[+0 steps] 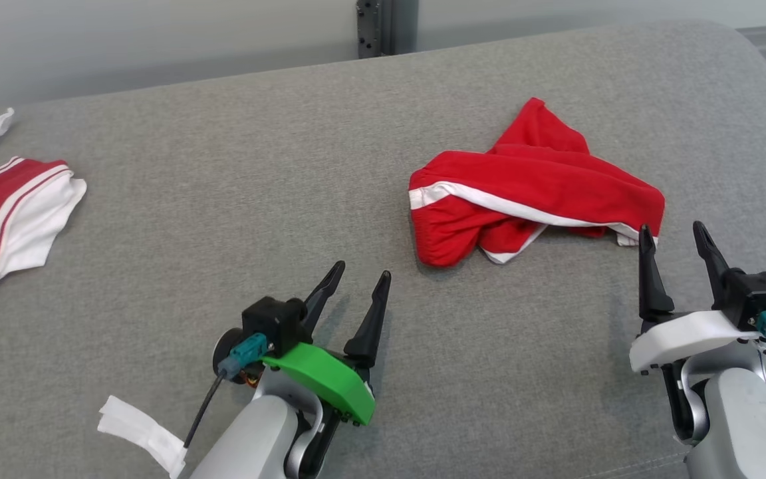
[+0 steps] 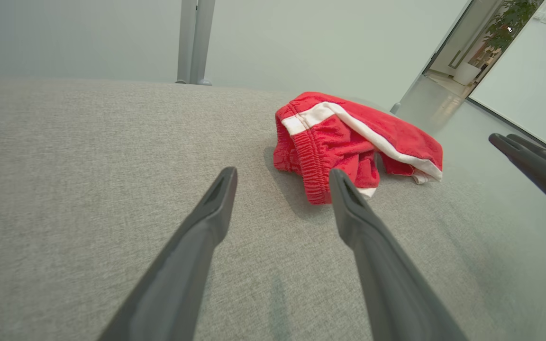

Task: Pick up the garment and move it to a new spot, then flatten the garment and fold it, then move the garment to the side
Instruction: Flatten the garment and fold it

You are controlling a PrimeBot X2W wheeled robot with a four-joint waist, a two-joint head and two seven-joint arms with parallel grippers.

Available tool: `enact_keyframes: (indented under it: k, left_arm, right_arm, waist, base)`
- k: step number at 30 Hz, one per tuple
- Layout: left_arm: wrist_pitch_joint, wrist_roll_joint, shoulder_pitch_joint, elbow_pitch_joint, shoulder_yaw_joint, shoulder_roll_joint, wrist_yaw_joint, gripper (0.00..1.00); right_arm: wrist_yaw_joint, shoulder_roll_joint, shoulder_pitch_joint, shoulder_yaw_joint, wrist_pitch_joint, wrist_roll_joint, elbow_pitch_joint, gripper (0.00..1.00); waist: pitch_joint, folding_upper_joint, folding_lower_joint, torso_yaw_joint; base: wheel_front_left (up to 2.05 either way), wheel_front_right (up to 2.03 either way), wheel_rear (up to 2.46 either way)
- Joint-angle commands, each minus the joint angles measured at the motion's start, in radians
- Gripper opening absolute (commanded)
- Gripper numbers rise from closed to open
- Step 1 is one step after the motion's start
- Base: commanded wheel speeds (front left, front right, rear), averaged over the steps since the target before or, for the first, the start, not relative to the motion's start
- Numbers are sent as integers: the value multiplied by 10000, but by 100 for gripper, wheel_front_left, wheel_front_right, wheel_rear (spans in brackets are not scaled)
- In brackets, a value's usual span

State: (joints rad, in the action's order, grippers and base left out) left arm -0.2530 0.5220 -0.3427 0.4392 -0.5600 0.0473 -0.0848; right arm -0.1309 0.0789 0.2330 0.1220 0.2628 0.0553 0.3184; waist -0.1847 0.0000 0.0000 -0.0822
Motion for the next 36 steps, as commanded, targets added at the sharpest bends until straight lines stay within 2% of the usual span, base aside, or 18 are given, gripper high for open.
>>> enact_keyframes:
  k: [1, 9, 16, 20, 21, 23, 29, 36]
  left_arm:
    - [52, 430, -383, 277, -177, 57, 16, 100]
    - [261, 2719, -1573, 1700, -1013, 56, 54, 100]
    - [26, 3322, -2298, 2649, -1280, 57, 325, 100]
    - [-92, 3300, -2581, 2872, -1248, 59, 335, 100]
    - [-117, 3227, -2644, 2860, -1233, 59, 353, 86]
    - [-127, 2921, -2764, 2639, -1082, 59, 412, 0]
    - [-111, 1402, -2088, 1344, -461, 67, 360, 0]
    - [-114, -130, -931, -561, -30, 353, 293, 0]
  right_arm:
    - [3, -47, 120, -75, 31, 76, -178, 100]
    - [3, -231, 24, -406, 30, 267, -804, 100]
    - [3, -279, -14, -375, 31, 345, -1059, 100]
    - [3, -286, -3, -396, 30, 494, -1182, 100]
    - [3, -284, -13, -387, 30, 523, -1202, 100]
    - [3, -284, -59, -327, 31, 575, -1262, 100]
    - [3, -283, -220, -60, 30, 618, -1434, 100]
    - [3, -280, -498, 175, 32, 612, -1474, 100]
  waist:
    - [-318, 0, 0, -624]
    - [-766, 0, 0, -1707]
    - [-1042, 0, 0, -2240]
    - [-1099, 0, 0, -2334]
    - [-1099, 0, 0, -2331]
    - [-1086, 0, 0, -2279]
    - [-901, 0, 0, -1807]
    - [-579, 0, 0, -883]
  base:
    - [0, 0, 0]
    - [0, 0, 0]
    - [0, 0, 0]
    - [0, 0, 0]
    - [0, 0, 0]
    - [0, 0, 0]
    - [0, 0, 0]
    - [0, 0, 0]
